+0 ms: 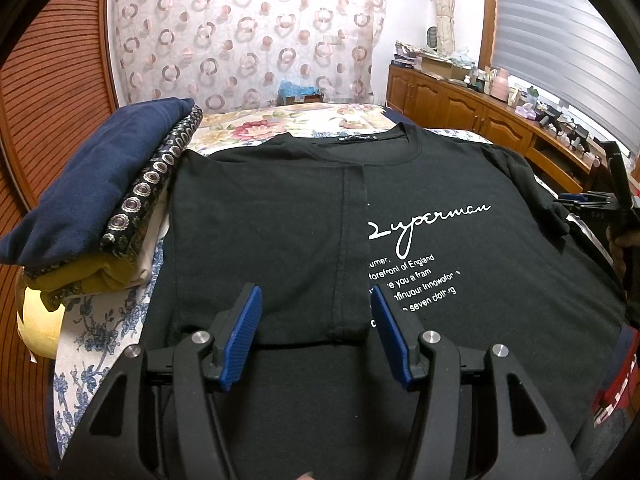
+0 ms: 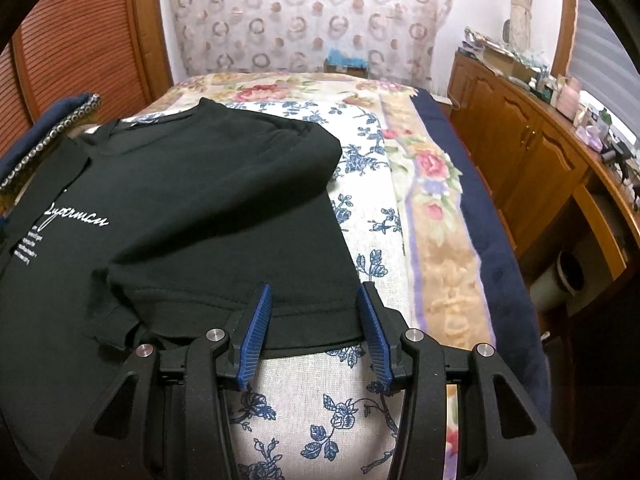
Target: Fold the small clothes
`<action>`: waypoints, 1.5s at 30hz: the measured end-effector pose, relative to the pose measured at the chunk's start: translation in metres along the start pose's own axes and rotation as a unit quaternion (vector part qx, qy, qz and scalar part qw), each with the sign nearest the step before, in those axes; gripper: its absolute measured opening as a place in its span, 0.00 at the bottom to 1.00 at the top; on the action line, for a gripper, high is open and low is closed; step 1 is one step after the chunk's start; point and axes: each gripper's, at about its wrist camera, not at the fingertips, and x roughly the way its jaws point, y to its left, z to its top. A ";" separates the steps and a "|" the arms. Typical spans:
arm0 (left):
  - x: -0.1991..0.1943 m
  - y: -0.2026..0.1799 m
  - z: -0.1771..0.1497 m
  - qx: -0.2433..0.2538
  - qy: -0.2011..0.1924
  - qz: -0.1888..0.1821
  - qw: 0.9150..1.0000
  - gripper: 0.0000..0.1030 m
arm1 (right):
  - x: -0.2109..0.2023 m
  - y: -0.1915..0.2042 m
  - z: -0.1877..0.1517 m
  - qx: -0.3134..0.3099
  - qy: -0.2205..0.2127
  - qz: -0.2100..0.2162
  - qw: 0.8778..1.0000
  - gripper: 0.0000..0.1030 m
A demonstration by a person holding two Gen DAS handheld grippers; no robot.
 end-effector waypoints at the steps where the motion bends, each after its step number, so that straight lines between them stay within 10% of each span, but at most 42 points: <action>1: 0.001 0.000 -0.001 0.000 0.001 0.000 1.000 0.54 | 0.000 0.000 0.000 0.000 0.000 0.002 1.000 0.44; 11: 0.000 0.000 0.000 0.000 0.001 0.000 1.000 0.54 | -0.003 0.017 0.003 -0.036 -0.001 0.032 0.999 0.00; 29: 0.001 0.000 -0.002 0.002 0.002 -0.004 1.000 0.54 | -0.041 0.153 0.099 -0.127 -0.087 0.172 0.973 0.00; 32: 0.000 0.000 -0.003 0.004 0.000 -0.004 1.000 0.54 | -0.035 0.164 0.103 -0.127 -0.084 0.166 0.974 0.34; 45: -0.003 -0.033 0.025 0.051 -0.009 -0.056 0.997 0.54 | -0.029 0.109 0.020 -0.110 -0.022 0.100 0.989 0.36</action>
